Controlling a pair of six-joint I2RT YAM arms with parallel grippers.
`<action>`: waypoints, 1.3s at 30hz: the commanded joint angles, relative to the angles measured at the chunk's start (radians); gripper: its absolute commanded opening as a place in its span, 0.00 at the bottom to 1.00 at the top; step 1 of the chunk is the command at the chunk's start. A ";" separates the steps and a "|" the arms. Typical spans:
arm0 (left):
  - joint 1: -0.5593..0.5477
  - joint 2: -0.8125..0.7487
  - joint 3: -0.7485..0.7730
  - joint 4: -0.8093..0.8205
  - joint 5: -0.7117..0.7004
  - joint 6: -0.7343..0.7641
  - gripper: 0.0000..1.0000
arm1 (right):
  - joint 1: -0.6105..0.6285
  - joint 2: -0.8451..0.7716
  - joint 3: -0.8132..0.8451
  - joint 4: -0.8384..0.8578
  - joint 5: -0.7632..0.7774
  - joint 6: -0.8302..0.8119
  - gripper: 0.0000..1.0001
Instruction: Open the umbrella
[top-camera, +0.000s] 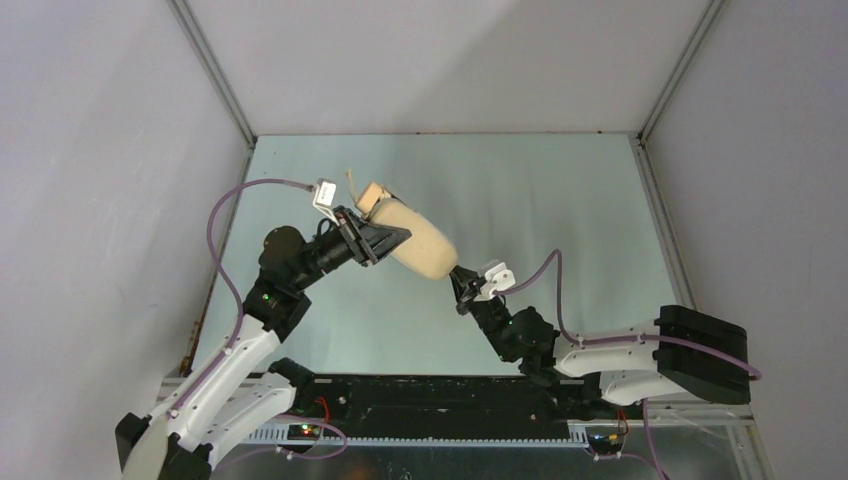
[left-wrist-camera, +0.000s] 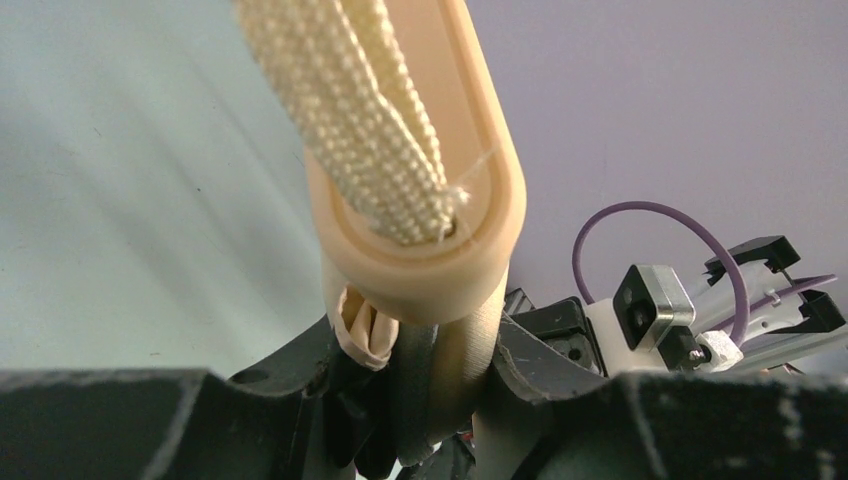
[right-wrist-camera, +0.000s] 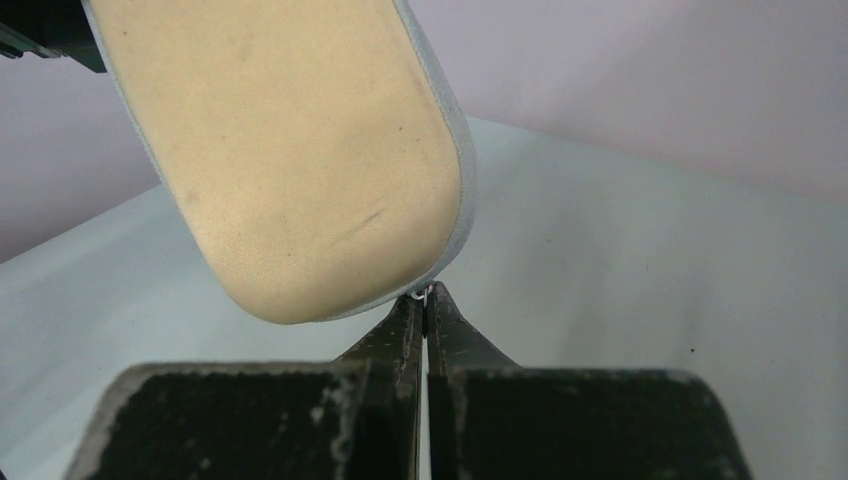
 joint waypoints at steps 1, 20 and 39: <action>0.009 -0.010 0.048 0.057 0.042 0.018 0.00 | -0.028 -0.074 0.032 -0.043 -0.028 0.000 0.00; 0.008 0.083 0.165 -0.065 0.191 0.113 0.00 | -0.100 -0.287 0.063 -0.457 -0.211 -0.054 0.00; -0.001 0.101 0.262 -0.360 0.321 0.382 0.00 | -0.064 -0.370 0.117 -0.645 -0.292 -0.088 0.00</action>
